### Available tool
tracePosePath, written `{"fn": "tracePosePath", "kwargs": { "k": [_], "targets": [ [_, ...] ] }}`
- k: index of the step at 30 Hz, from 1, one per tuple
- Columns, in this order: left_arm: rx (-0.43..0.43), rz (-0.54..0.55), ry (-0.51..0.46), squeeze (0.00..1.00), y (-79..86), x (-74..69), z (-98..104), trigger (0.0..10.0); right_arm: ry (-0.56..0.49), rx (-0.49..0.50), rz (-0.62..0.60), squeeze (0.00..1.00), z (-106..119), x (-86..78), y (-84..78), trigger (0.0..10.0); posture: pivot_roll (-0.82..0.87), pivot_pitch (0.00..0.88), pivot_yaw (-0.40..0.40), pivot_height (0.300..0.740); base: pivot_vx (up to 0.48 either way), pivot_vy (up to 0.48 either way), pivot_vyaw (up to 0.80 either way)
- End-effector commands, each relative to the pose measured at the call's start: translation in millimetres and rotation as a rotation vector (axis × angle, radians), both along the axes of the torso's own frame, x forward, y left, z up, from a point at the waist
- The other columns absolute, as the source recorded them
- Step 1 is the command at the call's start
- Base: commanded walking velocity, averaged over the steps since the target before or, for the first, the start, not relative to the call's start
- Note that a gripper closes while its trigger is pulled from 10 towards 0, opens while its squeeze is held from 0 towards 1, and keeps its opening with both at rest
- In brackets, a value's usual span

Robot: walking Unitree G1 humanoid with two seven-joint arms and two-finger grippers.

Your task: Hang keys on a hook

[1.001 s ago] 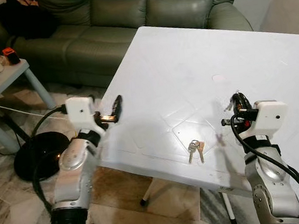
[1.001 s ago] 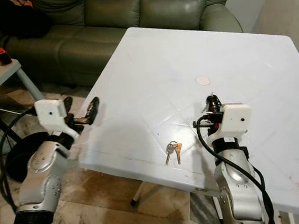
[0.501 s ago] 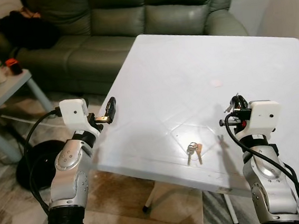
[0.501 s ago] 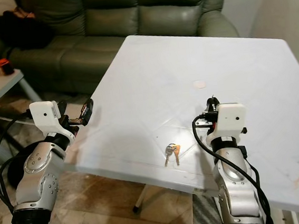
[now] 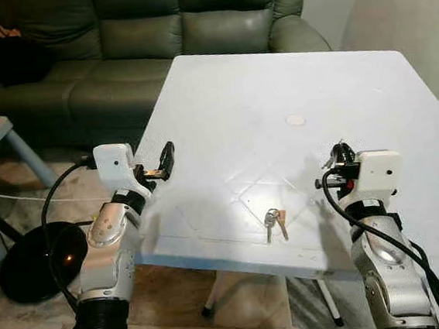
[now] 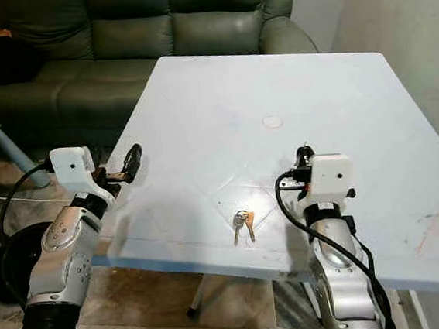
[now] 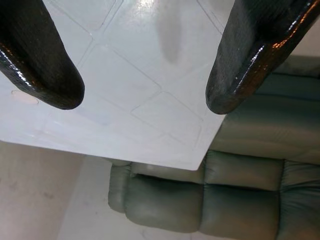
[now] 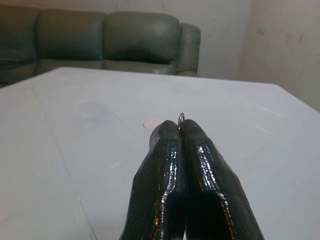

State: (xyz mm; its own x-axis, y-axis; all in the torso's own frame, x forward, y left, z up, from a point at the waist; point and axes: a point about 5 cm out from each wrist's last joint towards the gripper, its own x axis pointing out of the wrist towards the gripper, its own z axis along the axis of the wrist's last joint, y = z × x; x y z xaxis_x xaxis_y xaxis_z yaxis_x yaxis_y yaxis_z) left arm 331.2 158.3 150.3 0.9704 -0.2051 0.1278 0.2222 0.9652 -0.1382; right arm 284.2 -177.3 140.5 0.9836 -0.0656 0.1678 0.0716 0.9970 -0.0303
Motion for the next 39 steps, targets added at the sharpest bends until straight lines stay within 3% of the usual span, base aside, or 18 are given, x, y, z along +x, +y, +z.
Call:
{"fn": "tracePosePath", "kwargs": {
  "k": [1, 39],
  "targets": [
    [0.018, 0.013, -0.003, 0.0, 1.3, -1.6, -0.2, 10.0, 0.001, -0.004, 0.006, 0.0, 2.0, -1.4, -0.2, 10.0, 0.14, 0.037, 0.008, 0.74, 0.0, 0.0, -0.78],
    [0.009, -0.012, -0.011, 0.0, -9.2, 3.1, 0.7, 10.0, 0.011, -0.018, 0.047, 0.0, -0.8, -0.9, 8.0, 10.0, 0.12, 0.0, 0.002, 0.74, 0.0, 0.038, -0.78]
  ]
}}
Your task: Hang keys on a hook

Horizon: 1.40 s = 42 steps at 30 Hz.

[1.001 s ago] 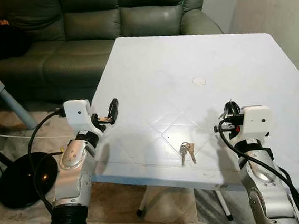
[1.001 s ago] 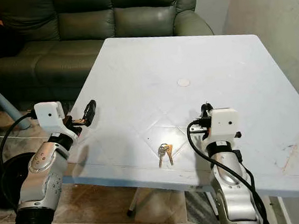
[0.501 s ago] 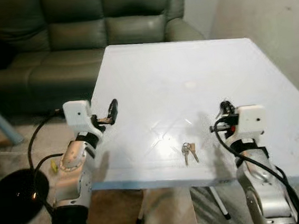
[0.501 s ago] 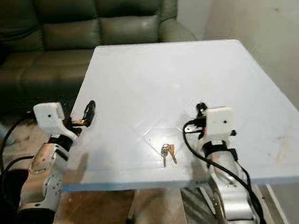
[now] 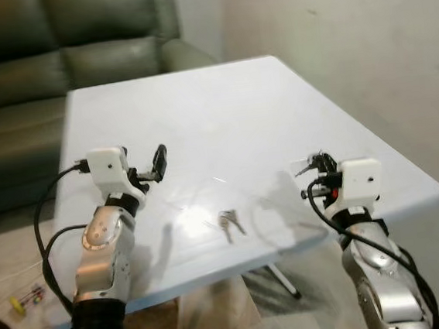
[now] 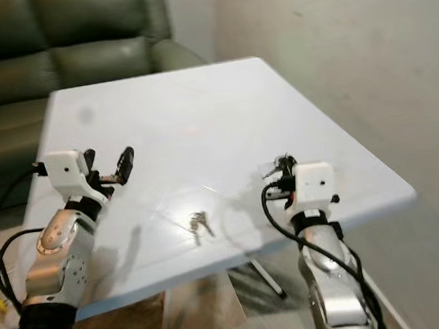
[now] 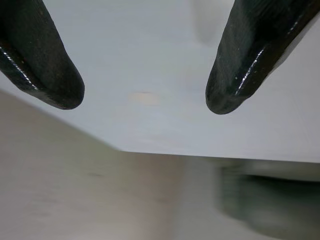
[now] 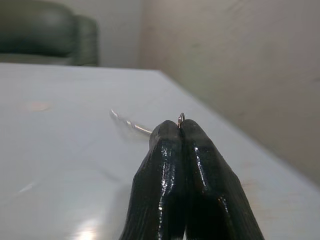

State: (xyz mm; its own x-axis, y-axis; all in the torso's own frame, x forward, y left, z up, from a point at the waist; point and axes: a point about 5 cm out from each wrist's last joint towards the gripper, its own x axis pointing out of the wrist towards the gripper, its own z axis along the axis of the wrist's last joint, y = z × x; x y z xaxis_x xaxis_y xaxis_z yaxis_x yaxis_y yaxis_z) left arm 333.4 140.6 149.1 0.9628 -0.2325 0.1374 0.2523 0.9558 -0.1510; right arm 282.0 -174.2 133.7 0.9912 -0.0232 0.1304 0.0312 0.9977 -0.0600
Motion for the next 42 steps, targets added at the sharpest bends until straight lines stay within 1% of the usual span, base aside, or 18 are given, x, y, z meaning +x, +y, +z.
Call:
{"fn": "tracePosePath", "kwargs": {
  "k": [1, 9, 19, 23, 32, 42],
  "targets": [
    [0.023, 0.02, -0.004, 0.0, 8.7, 0.8, 1.8, 10.0, -0.027, 0.01, 0.008, 0.0, 5.9, 1.1, 5.0, 10.0, 0.12, 0.0, 0.002, 0.74, 0.0, 0.0, -0.77],
    [0.001, 0.017, 0.011, 0.0, 7.4, 0.5, 0.3, 10.0, -0.028, 0.015, 0.007, 0.0, 6.5, 2.0, 6.2, 10.0, 0.13, 0.0, 0.0, 0.74, 0.0, 0.0, -0.78],
    [-0.026, 0.057, 0.035, 0.0, 10.6, 0.8, -1.0, 10.0, -0.027, 0.019, 0.011, 0.0, 6.7, 3.5, 7.7, 10.0, 0.13, 0.006, -0.005, 0.74, 0.0, 0.0, -0.78],
    [-0.011, 0.073, 0.029, 0.0, 12.1, 0.8, -1.0, 10.0, -0.028, 0.02, 0.011, 0.0, 7.5, 4.4, 7.5, 10.0, 0.14, 0.014, -0.011, 0.74, 0.0, 0.0, -0.78],
    [-0.013, 0.074, 0.028, 0.0, 8.8, 2.6, -0.5, 10.0, -0.034, 0.016, -0.004, 0.0, 9.4, 6.2, 3.7, 10.0, 0.14, 0.019, -0.013, 0.74, 0.0, 0.0, -0.78],
    [-0.021, 0.065, 0.042, 0.0, 4.3, 5.5, 0.6, 10.0, -0.038, 0.023, -0.021, 0.0, 9.9, 4.8, 3.4, 10.0, 0.13, 0.031, 0.006, 0.74, 0.0, 0.0, -0.78]
  ]
}}
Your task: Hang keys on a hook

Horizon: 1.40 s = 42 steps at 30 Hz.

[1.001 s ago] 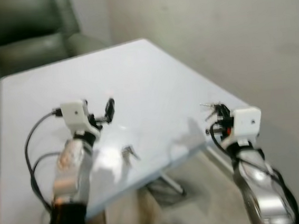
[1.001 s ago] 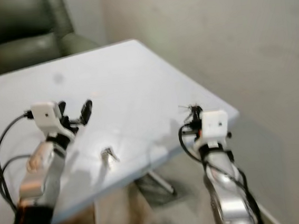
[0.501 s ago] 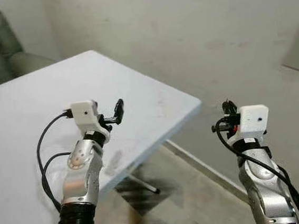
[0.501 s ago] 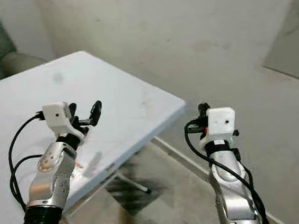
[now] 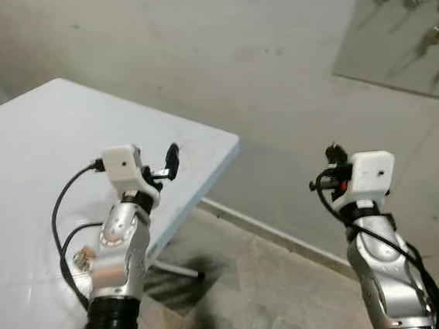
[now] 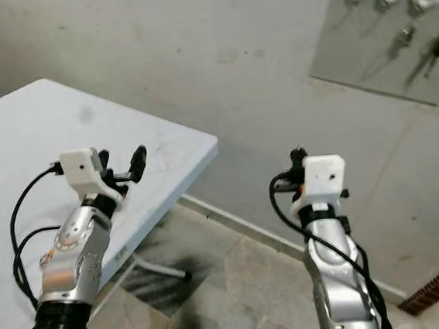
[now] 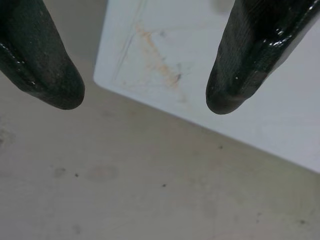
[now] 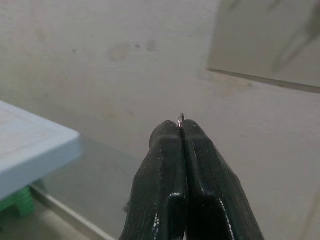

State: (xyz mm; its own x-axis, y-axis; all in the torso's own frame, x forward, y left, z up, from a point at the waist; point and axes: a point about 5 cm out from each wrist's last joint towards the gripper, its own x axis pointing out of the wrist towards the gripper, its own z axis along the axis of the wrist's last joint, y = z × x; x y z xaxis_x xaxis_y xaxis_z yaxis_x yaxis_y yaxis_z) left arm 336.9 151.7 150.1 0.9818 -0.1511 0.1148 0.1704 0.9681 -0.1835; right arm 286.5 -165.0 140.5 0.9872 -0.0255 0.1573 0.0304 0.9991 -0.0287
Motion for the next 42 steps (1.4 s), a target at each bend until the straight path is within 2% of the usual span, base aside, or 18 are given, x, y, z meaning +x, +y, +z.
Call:
{"fn": "tracePosePath", "kwargs": {
  "k": [1, 22, 24, 32, 42],
  "targets": [
    [0.008, -0.017, 0.014, 0.0, -7.4, 2.3, -0.5, 10.0, -0.01, -0.007, -0.025, 0.0, 3.1, 0.2, -6.0, 10.0, 0.13, 0.031, 0.006, 0.74, 0.0, 0.0, -0.78],
    [-0.007, -0.008, 0.023, 0.0, -11.4, 1.7, -1.7, 10.0, -0.001, -0.012, -0.026, 0.0, 2.2, -0.3, -5.9, 10.0, 0.14, 0.041, -0.001, 0.74, 0.0, 0.0, -0.78],
    [-0.006, -0.006, 0.029, 0.0, -13.0, 0.6, -3.5, 10.0, -0.004, 0.017, -0.03, 0.0, 1.5, -0.6, -5.6, 10.0, 0.14, 0.041, -0.001, 0.74, 0.0, 0.0, -0.61],
    [0.001, -0.012, 0.055, 0.0, -20.1, 0.4, -7.4, 10.0, 0.044, 0.018, -0.046, 0.0, -7.2, -2.8, -5.6, 10.0, 0.13, 0.039, 0.012, 0.74, 0.0, 0.0, 0.0],
    [0.024, -0.051, 0.05, 0.0, -22.5, 0.9, -6.3, 10.0, 0.03, 0.038, -0.051, 0.0, -7.1, -9.4, -5.6, 10.0, 0.12, 0.036, 0.04, 0.74, 0.0, 0.0, 0.0]
  ]
}}
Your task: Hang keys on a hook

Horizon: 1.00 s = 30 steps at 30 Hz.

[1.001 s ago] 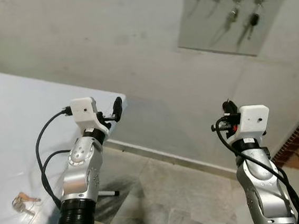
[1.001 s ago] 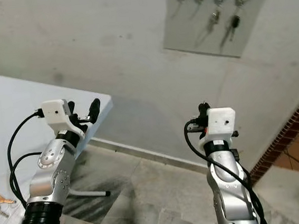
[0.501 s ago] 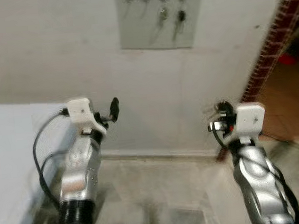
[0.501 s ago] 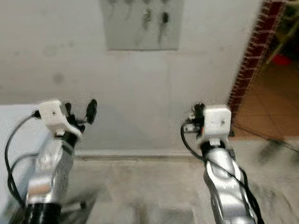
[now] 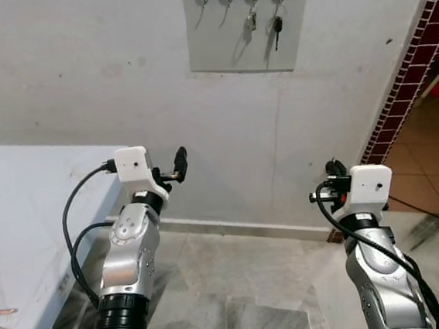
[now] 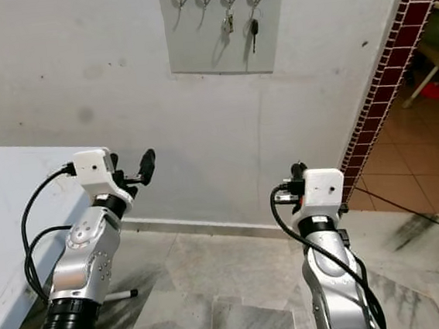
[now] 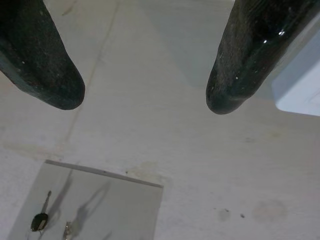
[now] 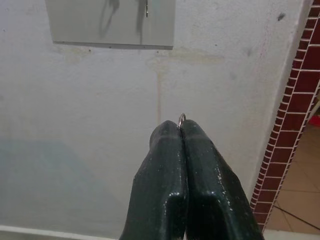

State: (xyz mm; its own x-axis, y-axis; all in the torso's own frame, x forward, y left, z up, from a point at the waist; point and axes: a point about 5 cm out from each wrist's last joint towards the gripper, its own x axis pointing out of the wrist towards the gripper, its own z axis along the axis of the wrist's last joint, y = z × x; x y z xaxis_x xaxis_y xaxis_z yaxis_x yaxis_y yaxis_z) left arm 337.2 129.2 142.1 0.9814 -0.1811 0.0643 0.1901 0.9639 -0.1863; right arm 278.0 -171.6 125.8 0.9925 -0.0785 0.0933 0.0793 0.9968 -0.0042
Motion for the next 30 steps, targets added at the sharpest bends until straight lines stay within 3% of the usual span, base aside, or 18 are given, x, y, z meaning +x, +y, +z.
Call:
{"fn": "tracePosePath", "kwargs": {
  "k": [1, 14, 30],
  "targets": [
    [0.02, -0.03, -0.001, 0.0, 0.4, 1.0, 1.9, 10.0, -0.038, 0.011, -0.004, 0.0, 8.6, -1.1, 0.4, 10.0, 0.11, 0.035, 0.043, 0.74, 0.0, 0.0, 0.0],
    [0.052, -0.064, -0.012, 0.0, 6.2, 3.1, 6.8, 10.0, -0.06, 0.025, -0.014, 0.0, 9.1, -5.2, 3.2, 10.0, 0.11, 0.04, 0.081, 0.74, 0.0, 0.0, 0.0],
    [0.002, -0.071, -0.013, 0.0, 13.3, -0.3, 9.4, 10.0, -0.102, 0.028, 0.025, 0.0, 17.4, -5.9, 6.0, 10.0, 0.12, 0.048, 0.066, 0.74, 0.0, 0.0, 0.0]
  ]
}}
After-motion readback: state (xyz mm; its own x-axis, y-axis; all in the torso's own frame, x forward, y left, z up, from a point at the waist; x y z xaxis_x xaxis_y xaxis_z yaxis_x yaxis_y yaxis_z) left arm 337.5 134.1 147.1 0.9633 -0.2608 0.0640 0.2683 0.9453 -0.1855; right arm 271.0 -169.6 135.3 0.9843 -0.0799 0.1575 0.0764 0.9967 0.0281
